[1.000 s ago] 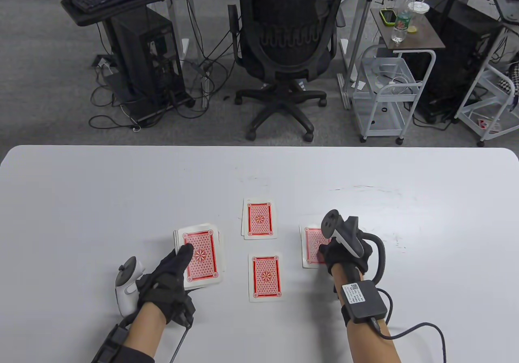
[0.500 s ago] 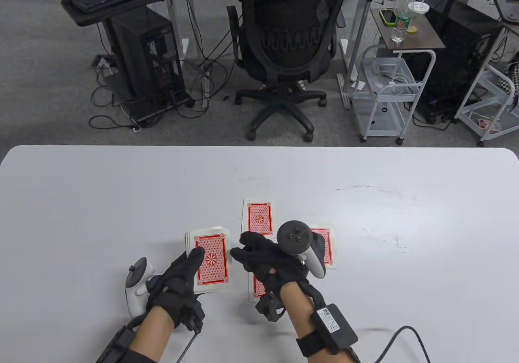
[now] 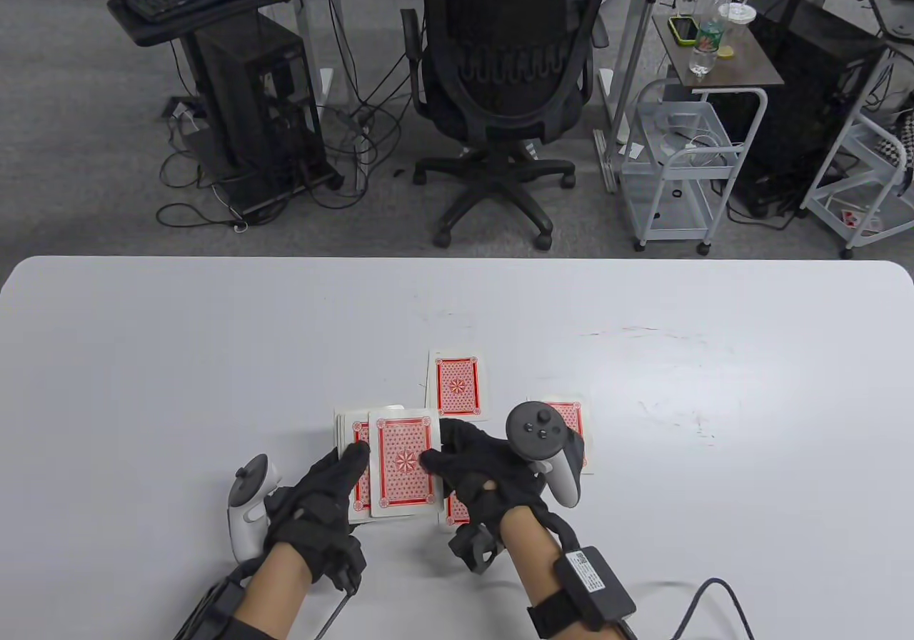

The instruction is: Four-player card dealing with fan arrangement

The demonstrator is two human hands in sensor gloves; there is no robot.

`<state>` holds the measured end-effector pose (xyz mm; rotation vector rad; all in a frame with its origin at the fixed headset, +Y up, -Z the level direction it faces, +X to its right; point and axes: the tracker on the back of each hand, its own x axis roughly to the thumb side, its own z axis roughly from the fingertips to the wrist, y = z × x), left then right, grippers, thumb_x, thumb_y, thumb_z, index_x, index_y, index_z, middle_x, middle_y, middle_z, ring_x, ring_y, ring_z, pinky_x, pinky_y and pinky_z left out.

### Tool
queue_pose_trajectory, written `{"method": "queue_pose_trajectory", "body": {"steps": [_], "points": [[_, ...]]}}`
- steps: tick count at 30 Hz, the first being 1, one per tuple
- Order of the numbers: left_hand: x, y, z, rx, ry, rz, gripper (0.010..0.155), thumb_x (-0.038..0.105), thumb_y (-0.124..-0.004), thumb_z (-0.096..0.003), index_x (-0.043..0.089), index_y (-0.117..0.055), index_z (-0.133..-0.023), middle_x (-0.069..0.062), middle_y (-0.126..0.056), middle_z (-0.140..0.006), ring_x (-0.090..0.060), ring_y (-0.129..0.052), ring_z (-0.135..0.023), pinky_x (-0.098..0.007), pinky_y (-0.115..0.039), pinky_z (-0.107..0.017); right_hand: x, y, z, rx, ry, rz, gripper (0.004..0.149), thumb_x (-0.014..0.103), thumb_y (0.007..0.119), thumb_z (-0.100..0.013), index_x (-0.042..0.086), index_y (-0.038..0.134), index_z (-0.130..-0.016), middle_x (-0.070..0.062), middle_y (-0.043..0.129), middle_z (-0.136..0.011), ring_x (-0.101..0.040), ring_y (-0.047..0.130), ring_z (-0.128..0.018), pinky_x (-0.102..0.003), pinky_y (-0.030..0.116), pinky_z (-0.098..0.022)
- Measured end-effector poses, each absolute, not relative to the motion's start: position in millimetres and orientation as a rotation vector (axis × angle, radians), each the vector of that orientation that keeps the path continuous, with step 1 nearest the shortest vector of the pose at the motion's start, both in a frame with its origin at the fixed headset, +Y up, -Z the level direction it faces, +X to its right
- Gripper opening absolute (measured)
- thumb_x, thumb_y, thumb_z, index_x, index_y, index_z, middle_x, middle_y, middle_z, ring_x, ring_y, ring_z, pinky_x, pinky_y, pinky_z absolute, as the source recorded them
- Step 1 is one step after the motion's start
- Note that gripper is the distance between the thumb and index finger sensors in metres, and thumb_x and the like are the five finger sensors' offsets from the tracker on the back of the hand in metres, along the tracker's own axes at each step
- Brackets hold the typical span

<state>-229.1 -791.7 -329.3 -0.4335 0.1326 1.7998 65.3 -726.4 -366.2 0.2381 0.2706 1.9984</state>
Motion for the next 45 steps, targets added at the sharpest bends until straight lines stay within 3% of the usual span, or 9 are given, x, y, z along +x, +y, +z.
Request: {"method": "queue_pose_trajectory", "body": {"steps": [9,17,20,26,30,33,36,38,45], "points": [[-257,-797,-333,-0.374,0.219,1.787,0.051,0.056,-0.079,-0.0504,0.031,-0.072,-0.095,0.007,-0.091,-0.09,-0.026,-0.103,-0.072,-0.044,-0.089,-0.05,80,-743,-371,0.129,0.374,2.555,0.075,0.029,0.087,-0.051,-0.003,0.045,-0.105,-0.005,0.083,-0.076,-0.013,0.103,-0.034,-0.052,0.079,-0.045],[-255,-796,-333,-0.369,0.193,1.775,0.051,0.056,-0.079,-0.0501,0.031,-0.073,-0.095,0.007,-0.092,-0.089,-0.026,-0.103,-0.072,-0.044,-0.09,-0.049,52,-757,-371,0.042,0.404,3.119,0.076,0.041,0.087,-0.05,0.002,0.052,-0.106,-0.001,0.085,-0.071,-0.007,0.099,-0.03,-0.048,0.079,-0.046],[-254,-796,-333,-0.369,0.188,1.78,0.051,0.056,-0.079,-0.0501,0.031,-0.073,-0.094,0.007,-0.092,-0.089,-0.026,-0.103,-0.071,-0.044,-0.09,-0.049,52,-749,-370,0.112,0.364,3.023,0.069,0.042,0.083,-0.053,0.005,0.056,-0.104,-0.001,0.086,-0.07,-0.008,0.099,-0.03,-0.049,0.079,-0.047],[-237,-791,-330,-0.391,0.131,1.792,0.051,0.055,-0.08,-0.0497,0.031,-0.074,-0.094,0.006,-0.092,-0.088,-0.026,-0.104,-0.071,-0.046,-0.089,-0.049,43,-719,-359,0.333,0.129,2.479,0.061,0.045,0.074,-0.057,0.006,0.062,-0.101,-0.012,0.081,-0.083,-0.023,0.101,-0.052,-0.058,0.072,-0.052],[-224,-789,-326,-0.419,0.091,1.774,0.051,0.056,-0.08,-0.0493,0.031,-0.074,-0.093,0.007,-0.093,-0.088,-0.026,-0.104,-0.07,-0.046,-0.089,-0.049,28,-723,-353,0.391,0.178,2.221,0.069,0.049,0.079,-0.053,0.006,0.057,-0.102,-0.01,0.077,-0.085,-0.026,0.099,-0.058,-0.06,0.07,-0.053],[-217,-787,-323,-0.431,0.087,1.776,0.051,0.056,-0.081,-0.0494,0.031,-0.074,-0.093,0.007,-0.092,-0.088,-0.026,-0.103,-0.071,-0.046,-0.089,-0.049,25,-730,-351,0.306,0.207,2.139,0.063,0.042,0.086,-0.049,0.008,0.062,-0.096,-0.004,0.081,-0.076,-0.019,0.099,-0.045,-0.057,0.074,-0.05],[-217,-789,-322,-0.446,0.096,1.762,0.05,0.055,-0.081,-0.0498,0.031,-0.074,-0.094,0.007,-0.092,-0.088,-0.026,-0.103,-0.072,-0.045,-0.089,-0.05,27,-732,-352,0.269,0.256,2.115,0.064,0.039,0.088,-0.047,0.007,0.064,-0.096,-0.004,0.084,-0.073,-0.019,0.101,-0.043,-0.055,0.075,-0.049],[-218,-792,-322,-0.465,0.108,1.773,0.05,0.055,-0.081,-0.0496,0.031,-0.074,-0.094,0.006,-0.092,-0.088,-0.026,-0.103,-0.072,-0.045,-0.089,-0.05,33,-731,-353,0.237,0.186,2.125,0.067,0.037,0.091,-0.044,0.005,0.065,-0.097,-0.003,0.089,-0.067,-0.018,0.105,-0.039,-0.054,0.078,-0.048],[-228,-790,-326,-0.471,0.109,1.83,0.05,0.054,-0.08,-0.0504,0.031,-0.073,-0.094,0.006,-0.092,-0.089,-0.026,-0.104,-0.071,-0.045,-0.09,-0.049,39,-736,-363,0.224,0.267,1.939,0.064,0.03,0.086,-0.048,-0.001,0.063,-0.098,-0.002,0.093,-0.067,-0.02,0.11,-0.046,-0.054,0.077,-0.05]]}}
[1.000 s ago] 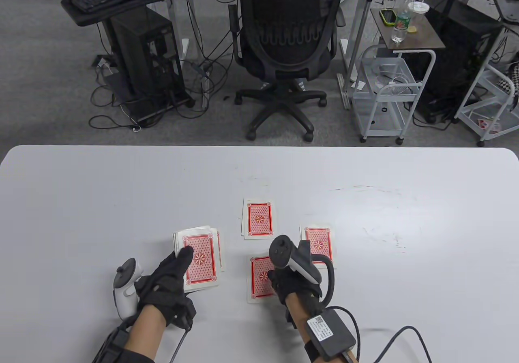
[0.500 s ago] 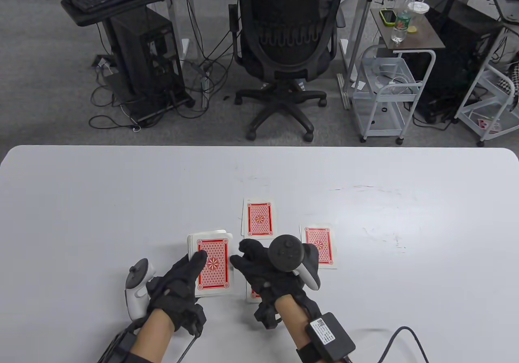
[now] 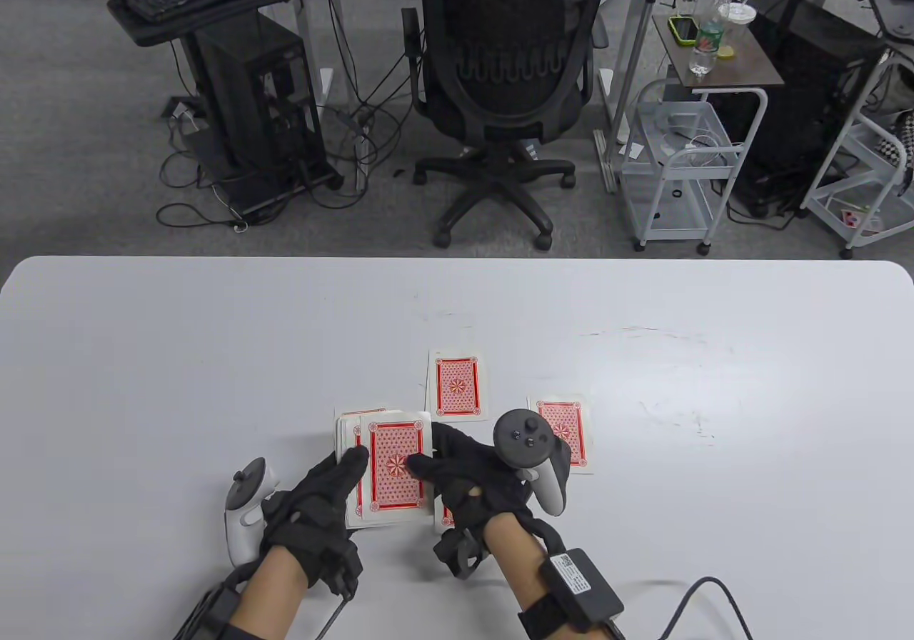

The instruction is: Four-player card dealing with fan arrangement

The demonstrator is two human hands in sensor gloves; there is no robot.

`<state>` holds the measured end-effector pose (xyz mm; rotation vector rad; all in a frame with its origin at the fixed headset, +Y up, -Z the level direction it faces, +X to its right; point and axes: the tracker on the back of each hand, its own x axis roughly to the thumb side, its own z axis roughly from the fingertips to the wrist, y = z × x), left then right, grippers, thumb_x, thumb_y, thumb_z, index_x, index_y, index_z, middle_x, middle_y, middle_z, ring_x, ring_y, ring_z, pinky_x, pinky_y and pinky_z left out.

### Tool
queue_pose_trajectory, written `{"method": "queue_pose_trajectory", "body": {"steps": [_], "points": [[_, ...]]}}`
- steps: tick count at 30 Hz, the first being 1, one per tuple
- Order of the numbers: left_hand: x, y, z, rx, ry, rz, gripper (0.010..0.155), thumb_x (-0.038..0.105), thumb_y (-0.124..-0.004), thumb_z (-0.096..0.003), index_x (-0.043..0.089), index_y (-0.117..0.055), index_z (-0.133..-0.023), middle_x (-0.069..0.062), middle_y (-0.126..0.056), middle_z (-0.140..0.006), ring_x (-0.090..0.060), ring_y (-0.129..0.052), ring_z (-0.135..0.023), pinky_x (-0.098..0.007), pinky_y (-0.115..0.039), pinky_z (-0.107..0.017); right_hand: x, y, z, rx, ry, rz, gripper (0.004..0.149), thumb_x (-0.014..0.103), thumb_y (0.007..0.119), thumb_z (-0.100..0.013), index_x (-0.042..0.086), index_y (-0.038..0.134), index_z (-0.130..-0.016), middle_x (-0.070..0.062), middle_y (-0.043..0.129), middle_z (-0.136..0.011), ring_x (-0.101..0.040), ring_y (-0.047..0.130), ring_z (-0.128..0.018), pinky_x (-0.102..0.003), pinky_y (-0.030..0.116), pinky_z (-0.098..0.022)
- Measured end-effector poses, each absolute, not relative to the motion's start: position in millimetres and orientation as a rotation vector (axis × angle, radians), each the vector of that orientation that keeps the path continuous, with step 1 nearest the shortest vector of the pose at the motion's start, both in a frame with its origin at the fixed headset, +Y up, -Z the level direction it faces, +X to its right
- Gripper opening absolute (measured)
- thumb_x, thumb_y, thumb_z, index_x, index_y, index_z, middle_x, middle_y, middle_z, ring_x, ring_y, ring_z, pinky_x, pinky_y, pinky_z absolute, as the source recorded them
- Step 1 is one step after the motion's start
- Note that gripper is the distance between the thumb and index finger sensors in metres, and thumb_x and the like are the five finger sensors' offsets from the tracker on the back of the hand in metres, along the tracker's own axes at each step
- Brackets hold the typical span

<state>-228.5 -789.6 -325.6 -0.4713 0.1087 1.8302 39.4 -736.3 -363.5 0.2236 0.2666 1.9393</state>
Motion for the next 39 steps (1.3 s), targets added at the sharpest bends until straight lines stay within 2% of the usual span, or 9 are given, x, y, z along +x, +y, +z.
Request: {"method": "queue_pose_trajectory", "body": {"steps": [6,11,19,23,25,28,32,35,39], "points": [[-280,-786,-332,-0.303,0.258,1.813,0.05,0.054,-0.079,-0.0511,0.031,-0.073,-0.095,0.007,-0.091,-0.09,-0.026,-0.103,-0.072,-0.045,-0.089,-0.05,26,-718,-391,0.208,0.219,2.061,0.067,0.032,0.086,-0.049,0.0,0.058,-0.101,-0.001,0.092,-0.068,-0.014,0.103,-0.032,-0.05,0.08,-0.044],[-324,-791,-329,-0.208,0.398,1.827,0.05,0.055,-0.079,-0.0519,0.032,-0.072,-0.096,0.007,-0.09,-0.091,-0.026,-0.102,-0.073,-0.044,-0.089,-0.051,-19,-721,-420,0.238,0.238,2.33,0.073,0.03,0.084,-0.051,-0.004,0.046,-0.104,-0.004,0.087,-0.07,-0.009,0.101,-0.024,-0.048,0.081,-0.041],[-320,-792,-332,-0.217,0.373,1.868,0.05,0.055,-0.079,-0.0517,0.031,-0.072,-0.095,0.007,-0.091,-0.09,-0.026,-0.103,-0.073,-0.044,-0.089,-0.05,-84,-750,-443,0.232,0.357,2.896,0.081,0.038,0.086,-0.05,-0.004,0.044,-0.105,-0.002,0.087,-0.066,-0.003,0.1,-0.02,-0.043,0.085,-0.039],[-319,-792,-333,-0.223,0.361,1.873,0.05,0.055,-0.079,-0.0516,0.031,-0.072,-0.095,0.007,-0.091,-0.09,-0.026,-0.103,-0.072,-0.044,-0.089,-0.05,-97,-763,-445,0.232,0.386,3.183,0.081,0.047,0.084,-0.049,0.0,0.048,-0.105,0.001,0.089,-0.064,-0.001,0.095,-0.017,-0.043,0.084,-0.038],[-317,-793,-334,-0.229,0.357,1.87,0.05,0.055,-0.079,-0.0518,0.031,-0.072,-0.095,0.007,-0.091,-0.09,-0.026,-0.103,-0.072,-0.044,-0.089,-0.05,-95,-762,-444,0.236,0.347,3.144,0.079,0.047,0.085,-0.049,0.001,0.052,-0.105,0.001,0.089,-0.062,-0.002,0.095,-0.016,-0.044,0.083,-0.038],[-314,-793,-335,-0.239,0.346,1.878,0.05,0.055,-0.079,-0.0516,0.031,-0.072,-0.095,0.007,-0.091,-0.09,-0.025,-0.103,-0.072,-0.044,-0.089,-0.05,-86,-746,-443,0.26,0.337,3.049,0.073,0.049,0.081,-0.052,0.004,0.056,-0.104,-0.001,0.089,-0.068,-0.004,0.098,-0.023,-0.046,0.082,-0.042],[-309,-792,-336,-0.248,0.331,1.888,0.05,0.055,-0.079,-0.0516,0.031,-0.073,-0.095,0.007,-0.091,-0.09,-0.025,-0.103,-0.072,-0.044,-0.089,-0.05,-67,-714,-436,0.3,0.19,2.691,0.063,0.044,0.076,-0.056,0.004,0.06,-0.102,-0.011,0.085,-0.079,-0.013,0.103,-0.039,-0.051,0.078,-0.047],[-304,-791,-336,-0.251,0.313,1.892,0.05,0.055,-0.079,-0.0514,0.031,-0.073,-0.095,0.007,-0.091,-0.089,-0.025,-0.103,-0.072,-0.044,-0.089,-0.05,-60,-702,-429,0.357,0.165,2.455,0.059,0.044,0.071,-0.058,0.004,0.063,-0.101,-0.016,0.082,-0.083,-0.02,0.104,-0.05,-0.055,0.075,-0.05],[-296,-789,-336,-0.273,0.274,1.903,0.05,0.055,-0.079,-0.0513,0.032,-0.073,-0.094,0.007,-0.092,-0.089,-0.025,-0.103,-0.072,-0.044,-0.089,-0.05,-64,-707,-418,0.475,0.315,2.294,0.072,0.055,0.073,-0.054,0.004,0.06,-0.103,-0.016,0.078,-0.087,-0.026,0.1,-0.059,-0.058,0.072,-0.053]]}}
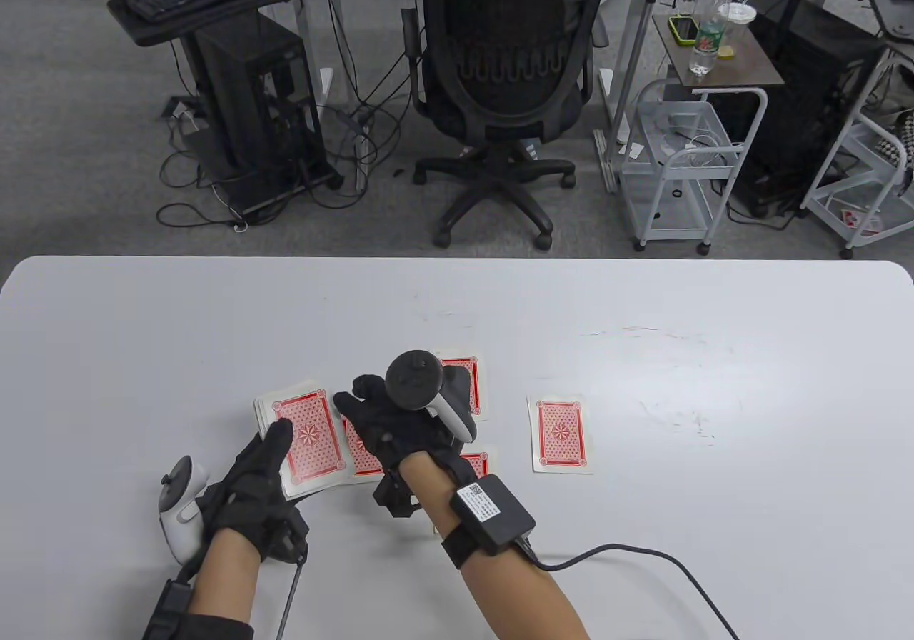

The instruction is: Four-player card dealing with fan arrangement

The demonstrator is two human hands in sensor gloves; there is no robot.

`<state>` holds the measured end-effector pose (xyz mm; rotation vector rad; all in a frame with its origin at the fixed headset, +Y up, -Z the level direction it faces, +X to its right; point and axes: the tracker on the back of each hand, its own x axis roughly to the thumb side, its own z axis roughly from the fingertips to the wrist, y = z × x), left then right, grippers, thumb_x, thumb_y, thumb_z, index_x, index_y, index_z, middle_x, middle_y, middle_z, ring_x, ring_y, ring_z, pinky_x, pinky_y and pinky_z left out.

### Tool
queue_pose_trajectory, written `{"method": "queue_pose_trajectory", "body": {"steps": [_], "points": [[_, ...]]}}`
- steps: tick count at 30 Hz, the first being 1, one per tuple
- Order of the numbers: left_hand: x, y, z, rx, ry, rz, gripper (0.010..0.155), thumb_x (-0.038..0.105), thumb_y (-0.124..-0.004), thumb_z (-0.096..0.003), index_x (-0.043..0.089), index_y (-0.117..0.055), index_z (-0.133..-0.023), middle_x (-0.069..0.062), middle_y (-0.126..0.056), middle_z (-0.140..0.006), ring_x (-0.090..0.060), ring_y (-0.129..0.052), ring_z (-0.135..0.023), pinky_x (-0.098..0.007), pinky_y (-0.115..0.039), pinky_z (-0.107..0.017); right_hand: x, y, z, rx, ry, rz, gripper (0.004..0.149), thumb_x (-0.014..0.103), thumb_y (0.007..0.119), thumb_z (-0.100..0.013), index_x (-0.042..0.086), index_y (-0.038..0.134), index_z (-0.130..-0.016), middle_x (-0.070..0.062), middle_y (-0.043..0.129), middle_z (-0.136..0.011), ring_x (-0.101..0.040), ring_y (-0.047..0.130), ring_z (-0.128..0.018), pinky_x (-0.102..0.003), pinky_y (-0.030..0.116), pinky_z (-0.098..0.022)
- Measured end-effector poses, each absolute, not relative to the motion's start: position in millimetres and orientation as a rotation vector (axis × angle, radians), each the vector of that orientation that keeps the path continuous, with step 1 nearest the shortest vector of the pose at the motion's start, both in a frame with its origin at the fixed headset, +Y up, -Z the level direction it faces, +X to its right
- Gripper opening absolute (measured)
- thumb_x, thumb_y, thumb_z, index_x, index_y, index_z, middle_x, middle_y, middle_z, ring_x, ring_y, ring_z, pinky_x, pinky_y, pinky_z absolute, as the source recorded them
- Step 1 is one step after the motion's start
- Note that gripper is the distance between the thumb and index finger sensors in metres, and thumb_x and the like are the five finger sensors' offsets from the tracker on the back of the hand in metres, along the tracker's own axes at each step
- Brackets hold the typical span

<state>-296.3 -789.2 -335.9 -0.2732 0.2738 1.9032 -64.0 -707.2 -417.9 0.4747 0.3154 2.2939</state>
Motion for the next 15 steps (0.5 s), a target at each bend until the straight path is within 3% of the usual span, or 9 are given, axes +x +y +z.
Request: {"method": "queue_pose_trajectory", "body": {"steps": [2,5,8,15], "points": [[-292,-788,-335,-0.277,0.26,1.894,0.05,0.055,-0.08,-0.0511,0.032,-0.073,-0.094,0.007,-0.092,-0.089,-0.025,-0.103,-0.071,-0.044,-0.089,-0.05,-68,-711,-413,0.513,0.389,2.277,0.071,0.053,0.081,-0.052,0.007,0.06,-0.102,-0.01,0.079,-0.085,-0.023,0.099,-0.057,-0.059,0.071,-0.054],[-290,-788,-333,-0.256,0.277,1.877,0.049,0.056,-0.081,-0.0503,0.032,-0.075,-0.093,0.008,-0.093,-0.087,-0.024,-0.104,-0.07,-0.043,-0.09,-0.049,-71,-713,-407,0.468,0.334,2.246,0.064,0.046,0.087,-0.048,0.009,0.066,-0.096,-0.005,0.083,-0.076,-0.018,0.1,-0.047,-0.059,0.072,-0.052],[-288,-786,-332,-0.257,0.272,1.869,0.049,0.055,-0.081,-0.0501,0.033,-0.075,-0.093,0.008,-0.092,-0.088,-0.025,-0.103,-0.071,-0.044,-0.089,-0.05,-69,-708,-403,0.422,0.27,2.346,0.063,0.049,0.091,-0.045,0.015,0.072,-0.094,-0.003,0.084,-0.074,-0.02,0.098,-0.05,-0.062,0.067,-0.055],[-283,-787,-331,-0.265,0.259,1.891,0.049,0.055,-0.081,-0.0497,0.033,-0.074,-0.093,0.008,-0.092,-0.088,-0.025,-0.104,-0.071,-0.044,-0.09,-0.049,-58,-699,-403,0.367,0.21,2.343,0.064,0.045,0.096,-0.038,0.01,0.078,-0.089,0.0,0.092,-0.063,-0.015,0.105,-0.039,-0.059,0.073,-0.053]]}}
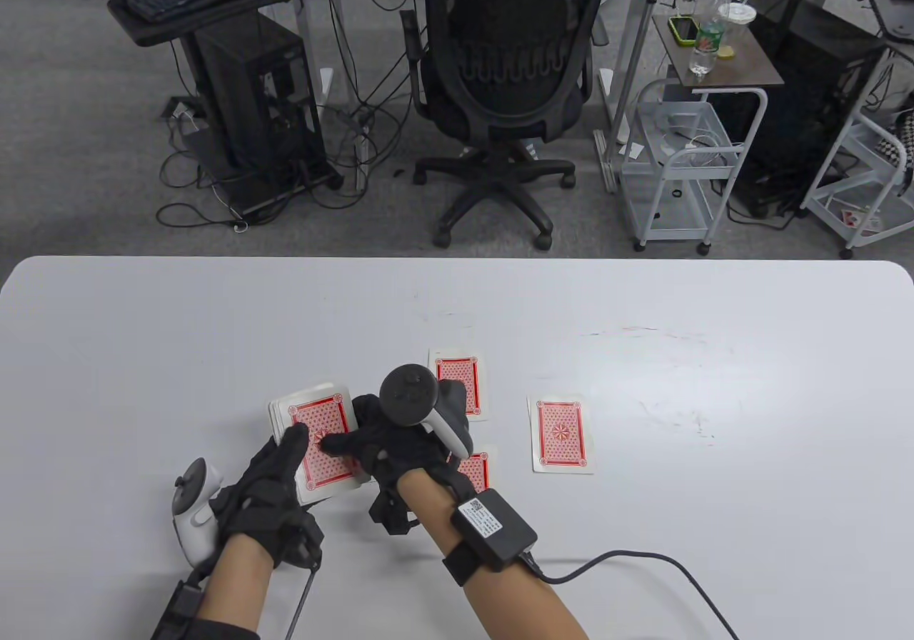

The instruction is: Four-player card dealing with fan arrangement

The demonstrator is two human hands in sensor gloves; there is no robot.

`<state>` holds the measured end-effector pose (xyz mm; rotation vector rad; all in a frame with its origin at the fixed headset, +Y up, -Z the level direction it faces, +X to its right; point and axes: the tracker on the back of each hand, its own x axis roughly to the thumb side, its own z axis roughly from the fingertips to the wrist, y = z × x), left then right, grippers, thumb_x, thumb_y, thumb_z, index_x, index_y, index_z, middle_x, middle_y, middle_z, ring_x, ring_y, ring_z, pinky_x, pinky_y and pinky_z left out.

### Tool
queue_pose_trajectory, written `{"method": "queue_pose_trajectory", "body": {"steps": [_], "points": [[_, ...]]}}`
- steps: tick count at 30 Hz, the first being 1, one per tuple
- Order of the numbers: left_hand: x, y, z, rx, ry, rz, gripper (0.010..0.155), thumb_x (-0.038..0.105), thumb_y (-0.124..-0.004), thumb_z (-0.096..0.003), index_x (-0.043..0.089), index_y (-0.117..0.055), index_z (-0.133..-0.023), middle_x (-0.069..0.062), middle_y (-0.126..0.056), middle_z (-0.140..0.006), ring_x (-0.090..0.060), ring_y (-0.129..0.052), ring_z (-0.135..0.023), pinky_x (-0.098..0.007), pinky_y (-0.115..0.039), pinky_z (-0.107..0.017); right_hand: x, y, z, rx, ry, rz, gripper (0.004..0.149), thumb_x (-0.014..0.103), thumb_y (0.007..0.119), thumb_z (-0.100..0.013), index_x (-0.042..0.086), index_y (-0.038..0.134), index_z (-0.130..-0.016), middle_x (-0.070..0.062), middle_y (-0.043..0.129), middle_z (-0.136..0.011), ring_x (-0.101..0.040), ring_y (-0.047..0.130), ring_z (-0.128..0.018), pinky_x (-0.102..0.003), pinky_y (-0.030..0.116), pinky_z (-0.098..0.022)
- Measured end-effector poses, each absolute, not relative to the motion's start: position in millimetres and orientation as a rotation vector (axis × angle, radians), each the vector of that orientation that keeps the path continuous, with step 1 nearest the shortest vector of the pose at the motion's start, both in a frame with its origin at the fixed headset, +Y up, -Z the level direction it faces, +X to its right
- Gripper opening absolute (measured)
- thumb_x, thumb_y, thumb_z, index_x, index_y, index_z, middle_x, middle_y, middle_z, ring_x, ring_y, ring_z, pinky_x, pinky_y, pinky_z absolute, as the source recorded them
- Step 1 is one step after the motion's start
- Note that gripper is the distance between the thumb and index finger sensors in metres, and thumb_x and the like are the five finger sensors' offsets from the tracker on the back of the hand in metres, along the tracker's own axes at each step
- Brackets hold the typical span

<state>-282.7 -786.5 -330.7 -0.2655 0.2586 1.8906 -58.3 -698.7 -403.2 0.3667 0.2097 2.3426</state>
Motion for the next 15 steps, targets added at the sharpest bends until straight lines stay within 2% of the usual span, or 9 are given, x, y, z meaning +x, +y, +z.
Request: {"method": "queue_pose_trajectory", "body": {"steps": [6,11,15], "points": [[-283,-785,-333,-0.281,0.214,1.96,0.049,0.055,-0.08,-0.0502,0.033,-0.074,-0.093,0.008,-0.092,-0.088,-0.024,-0.104,-0.071,-0.044,-0.09,-0.049,-27,-704,-421,0.343,0.334,2.06,0.067,0.038,0.094,-0.041,0.001,0.072,-0.093,0.001,0.095,-0.061,-0.017,0.109,-0.04,-0.056,0.074,-0.053],[-290,-787,-333,-0.256,0.257,1.928,0.049,0.055,-0.08,-0.0503,0.033,-0.074,-0.093,0.008,-0.092,-0.088,-0.024,-0.104,-0.071,-0.043,-0.09,-0.049,12,-696,-445,0.203,0.265,2.152,0.069,0.039,0.095,-0.043,0.002,0.07,-0.096,0.001,0.094,-0.061,-0.014,0.1,-0.029,-0.054,0.074,-0.05],[-293,-788,-334,-0.25,0.265,1.926,0.049,0.055,-0.08,-0.0503,0.033,-0.074,-0.093,0.008,-0.092,-0.088,-0.025,-0.104,-0.071,-0.043,-0.09,-0.049,32,-697,-472,0.063,0.195,2.395,0.074,0.038,0.094,-0.044,0.003,0.062,-0.101,0.0,0.089,-0.067,-0.013,0.096,-0.03,-0.055,0.073,-0.048]]}}
